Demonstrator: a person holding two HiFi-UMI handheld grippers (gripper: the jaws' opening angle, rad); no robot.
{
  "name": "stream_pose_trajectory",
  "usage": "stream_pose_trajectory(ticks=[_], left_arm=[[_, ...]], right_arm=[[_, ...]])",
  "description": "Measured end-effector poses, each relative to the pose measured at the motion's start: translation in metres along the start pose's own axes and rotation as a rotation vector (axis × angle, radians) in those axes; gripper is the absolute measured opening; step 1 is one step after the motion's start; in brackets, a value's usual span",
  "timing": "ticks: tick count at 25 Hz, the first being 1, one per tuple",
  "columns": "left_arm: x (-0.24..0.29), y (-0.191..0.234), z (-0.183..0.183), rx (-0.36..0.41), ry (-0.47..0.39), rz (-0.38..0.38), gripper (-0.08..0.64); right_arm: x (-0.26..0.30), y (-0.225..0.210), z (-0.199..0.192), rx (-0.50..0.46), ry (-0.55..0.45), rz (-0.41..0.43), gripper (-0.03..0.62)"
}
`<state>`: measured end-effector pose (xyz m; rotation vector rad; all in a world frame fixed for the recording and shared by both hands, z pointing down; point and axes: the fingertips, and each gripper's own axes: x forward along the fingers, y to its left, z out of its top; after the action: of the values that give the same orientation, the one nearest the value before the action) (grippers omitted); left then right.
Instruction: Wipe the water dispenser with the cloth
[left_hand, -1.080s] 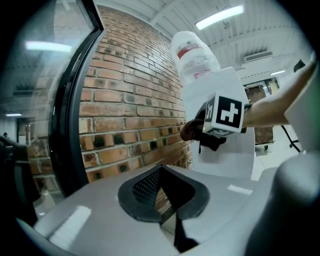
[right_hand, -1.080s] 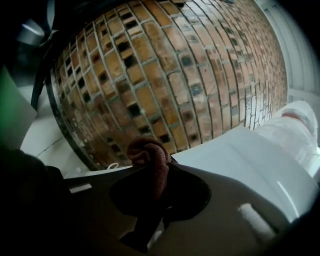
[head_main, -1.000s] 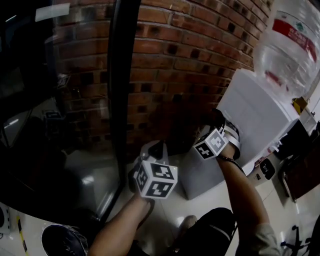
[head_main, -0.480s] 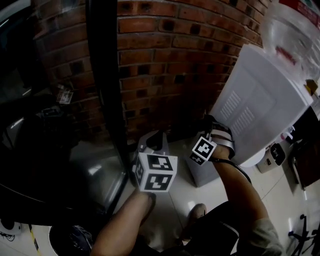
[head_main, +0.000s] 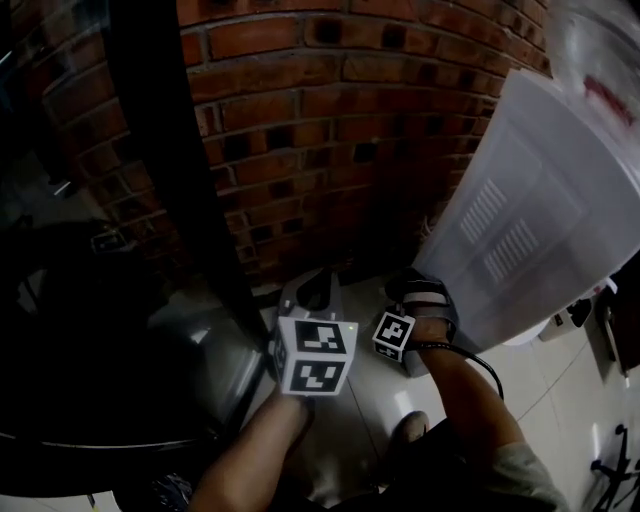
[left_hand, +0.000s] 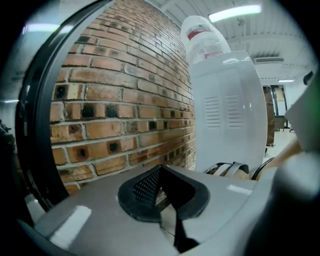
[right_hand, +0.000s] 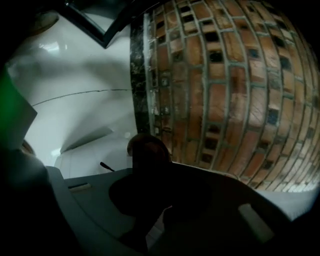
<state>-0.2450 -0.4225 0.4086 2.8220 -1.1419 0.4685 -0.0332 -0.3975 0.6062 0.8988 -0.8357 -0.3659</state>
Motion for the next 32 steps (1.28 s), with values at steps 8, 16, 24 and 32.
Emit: stream_pose_trajectory(ticks=[8,16,24,32], left_arm=[[0.028,0.012,-0.019,0.002,0.049,-0.003,0.0],[0.023,0.02,-0.013,0.003,0.046,0.013,0.0],[-0.009,0.004,0.011,-0.001,-0.021,0.017,0.0],[-0.065,-0.032,0.036,0.027,-0.106,0.011,0.0]], right_arm=[[0.037,0.077,0.024,-0.293,0.019,0.132,0.074],[0.056,0.12,0.038,-0.47,-0.006,0.153,0.074],[0.001,0.048,0.035,-0.231,-0.095,0.039,0.074],[-0.145,-0.114,-0.033,0.168,-0.211,-0.258,0.074]])
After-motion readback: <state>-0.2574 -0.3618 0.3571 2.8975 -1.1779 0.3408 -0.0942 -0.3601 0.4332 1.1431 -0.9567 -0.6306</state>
